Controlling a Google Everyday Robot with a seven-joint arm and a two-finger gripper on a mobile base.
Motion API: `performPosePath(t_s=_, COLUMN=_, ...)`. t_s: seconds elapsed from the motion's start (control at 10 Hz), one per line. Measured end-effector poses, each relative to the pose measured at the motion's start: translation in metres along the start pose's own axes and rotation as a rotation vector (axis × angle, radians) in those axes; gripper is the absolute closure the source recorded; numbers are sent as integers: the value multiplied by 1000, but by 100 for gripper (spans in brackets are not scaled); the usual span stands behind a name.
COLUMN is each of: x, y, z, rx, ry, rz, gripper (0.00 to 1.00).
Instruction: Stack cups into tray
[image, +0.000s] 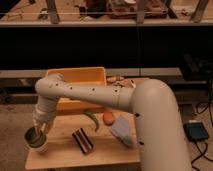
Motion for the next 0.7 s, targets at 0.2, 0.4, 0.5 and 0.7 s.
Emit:
performPosePath(t_s=0.2, x=-1, y=-2, z=-1, rx=21, ry=2, rz=-7, gripper=20)
performPosePath(t_s=0.4, x=-1, y=-3, z=-3, rx=43, ry=8, rz=-14, gripper=20)
performPosePath(t_s=0.5, x=-1, y=-3, z=-4, rx=45, ry=11, rz=-14, gripper=20)
performPosePath(t_s=0.7, x=-1, y=1, z=-1, rx=5, ry=31, rz=-11, gripper=20)
